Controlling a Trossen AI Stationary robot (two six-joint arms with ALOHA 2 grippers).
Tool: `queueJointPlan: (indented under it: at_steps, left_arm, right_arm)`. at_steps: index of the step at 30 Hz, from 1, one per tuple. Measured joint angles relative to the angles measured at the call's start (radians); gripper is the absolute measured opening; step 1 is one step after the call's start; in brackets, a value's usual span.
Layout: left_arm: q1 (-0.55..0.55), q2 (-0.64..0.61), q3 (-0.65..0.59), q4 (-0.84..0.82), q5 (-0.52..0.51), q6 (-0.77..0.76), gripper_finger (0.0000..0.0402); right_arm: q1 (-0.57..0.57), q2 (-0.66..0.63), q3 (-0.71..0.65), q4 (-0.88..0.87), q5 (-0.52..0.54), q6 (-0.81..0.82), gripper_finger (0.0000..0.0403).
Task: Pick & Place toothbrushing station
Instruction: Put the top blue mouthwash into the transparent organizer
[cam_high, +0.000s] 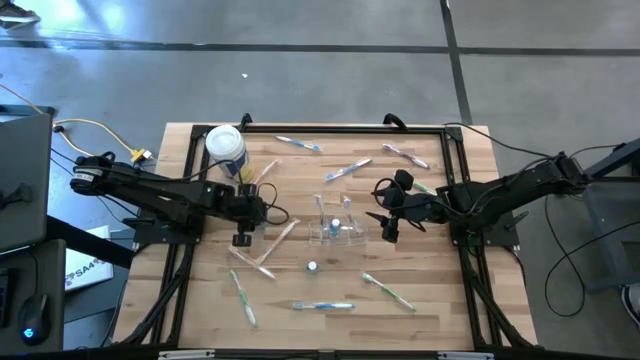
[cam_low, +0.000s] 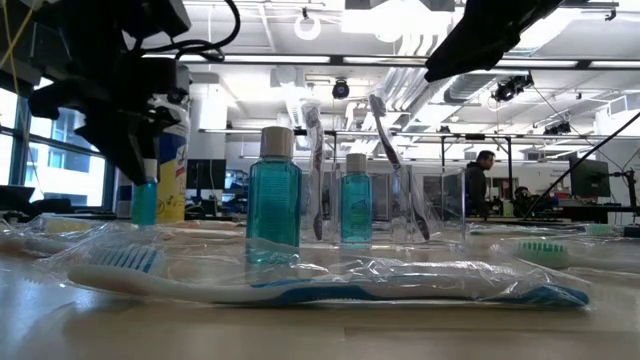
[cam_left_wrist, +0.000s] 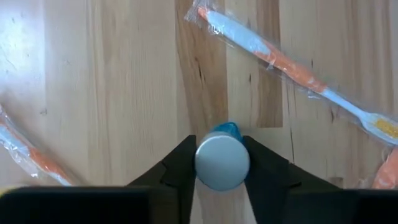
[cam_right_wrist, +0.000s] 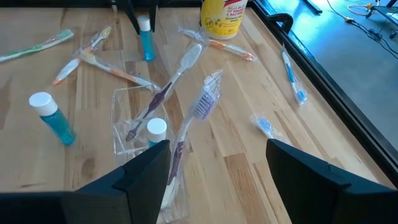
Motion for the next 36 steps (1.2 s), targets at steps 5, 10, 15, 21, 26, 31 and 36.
queueJointPlan:
  at_steps: [5, 10, 15, 21, 26, 31, 36]
  left_arm:
    - [0.000, 0.000, 0.001, 0.000, -0.002, 0.015, 0.0092]
    - [0.000, 0.001, 0.023, -0.018, -0.002, -0.007, 0.0092]
    - [0.000, 0.001, 0.161, -0.143, 0.002, -0.067, 0.0092]
    - [0.000, 0.006, 0.389, -0.169, 0.013, -0.252, 0.0092]
    - [-0.016, 0.080, 0.548, -0.157, 0.013, -0.342, 0.0092]
    - [-0.020, 0.215, 0.664, -0.154, 0.024, -0.369, 0.0092]
    - [-0.020, 0.357, 0.752, -0.118, 0.088, -0.348, 0.0092]
  right_arm:
    - [0.000, 0.000, 0.000, 0.000, 0.000, 0.000, 0.0258]
    - [0.000, 0.000, 0.000, 0.000, 0.000, -0.001, 0.0258]
    - [0.000, 0.000, 0.000, 0.000, 0.000, -0.003, 0.0258]
    - [0.000, 0.000, 0.000, 0.000, 0.000, -0.003, 0.0258]
    - [0.000, 0.000, 0.000, -0.003, 0.004, 0.001, 0.0258]
    - [-0.001, -0.008, 0.000, -0.025, 0.016, 0.045, 0.0259]
    - [0.002, -0.039, 0.000, -0.080, 0.085, 0.093, 0.0259]
